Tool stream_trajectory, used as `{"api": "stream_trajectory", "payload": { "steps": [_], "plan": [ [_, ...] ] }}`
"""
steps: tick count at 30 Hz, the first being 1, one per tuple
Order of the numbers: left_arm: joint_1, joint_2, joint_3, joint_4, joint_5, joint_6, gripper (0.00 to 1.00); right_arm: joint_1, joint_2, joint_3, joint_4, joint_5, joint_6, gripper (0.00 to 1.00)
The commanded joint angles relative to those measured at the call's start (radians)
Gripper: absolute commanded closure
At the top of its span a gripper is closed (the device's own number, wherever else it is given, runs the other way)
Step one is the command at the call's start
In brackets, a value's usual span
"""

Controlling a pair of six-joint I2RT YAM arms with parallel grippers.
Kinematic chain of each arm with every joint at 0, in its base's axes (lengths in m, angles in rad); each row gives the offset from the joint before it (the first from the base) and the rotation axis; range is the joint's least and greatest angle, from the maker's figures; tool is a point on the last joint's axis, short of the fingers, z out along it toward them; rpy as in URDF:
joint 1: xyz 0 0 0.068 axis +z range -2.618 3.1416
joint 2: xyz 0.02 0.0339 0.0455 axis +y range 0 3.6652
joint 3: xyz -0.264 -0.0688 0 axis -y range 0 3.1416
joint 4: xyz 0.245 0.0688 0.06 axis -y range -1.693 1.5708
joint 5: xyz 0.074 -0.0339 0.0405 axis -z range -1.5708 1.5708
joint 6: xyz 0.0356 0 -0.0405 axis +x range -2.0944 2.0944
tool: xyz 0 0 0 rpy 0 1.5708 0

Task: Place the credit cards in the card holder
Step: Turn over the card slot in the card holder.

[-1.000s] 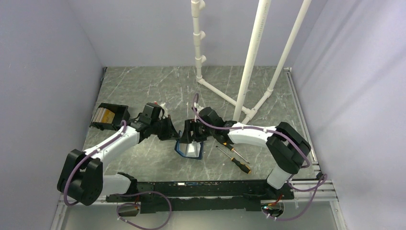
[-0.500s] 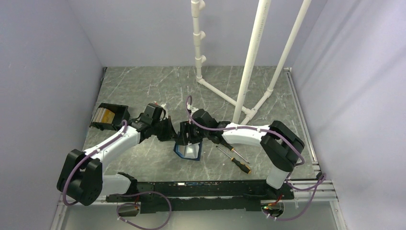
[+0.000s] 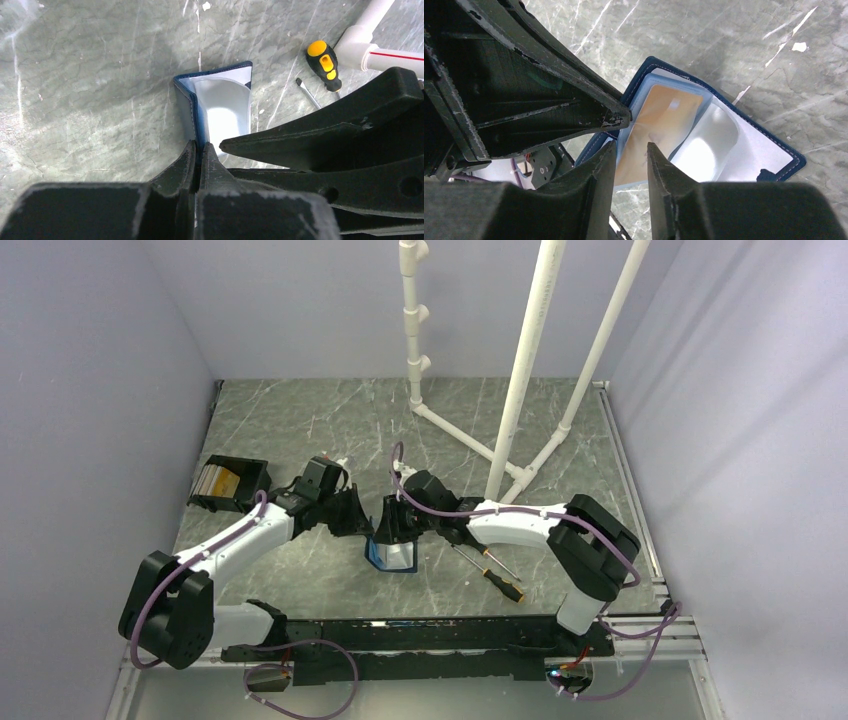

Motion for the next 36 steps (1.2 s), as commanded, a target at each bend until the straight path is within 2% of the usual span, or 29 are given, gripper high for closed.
{"api": "stream_trajectory", "payload": {
  "steps": [1, 3, 8, 13, 18, 24, 26, 28, 34, 36],
  "plan": [
    [0.000, -0.023, 0.046, -0.016, -0.003, 0.004, 1.00, -0.011, -0.021, -0.025, -0.008, 0.025, -0.013, 0.72],
    [0.000, -0.022, 0.046, -0.018, -0.001, 0.007, 1.00, -0.012, -0.024, -0.032, -0.003, 0.025, -0.012, 0.72],
    [0.001, -0.026, 0.035, -0.003, 0.008, 0.006, 0.85, -0.015, -0.034, -0.054, 0.011, 0.020, -0.013, 0.70],
    [0.000, -0.021, 0.030, 0.005, 0.018, 0.004, 0.76, -0.016, -0.037, -0.060, 0.014, 0.016, -0.015, 0.63],
    [-0.001, -0.008, 0.034, 0.007, 0.018, 0.010, 0.75, -0.019, -0.042, -0.066, 0.013, 0.021, -0.016, 0.63],
    [-0.002, 0.018, 0.038, 0.004, 0.012, 0.018, 0.79, -0.019, -0.065, -0.076, 0.018, 0.011, -0.038, 0.57],
    [-0.003, 0.024, 0.028, 0.014, 0.017, 0.015, 0.76, -0.019, -0.082, -0.082, 0.036, -0.012, -0.048, 0.55],
    [-0.002, 0.018, 0.023, 0.020, 0.022, 0.012, 0.71, -0.019, -0.091, -0.086, 0.046, -0.018, -0.050, 0.54],
    [-0.003, -0.008, 0.031, 0.032, 0.044, 0.011, 0.45, -0.019, -0.084, -0.096, 0.087, -0.046, -0.058, 0.56],
    [-0.003, 0.000, 0.039, 0.040, 0.047, 0.008, 0.32, -0.019, -0.070, -0.092, 0.092, -0.056, -0.057, 0.57]
  ]
}}
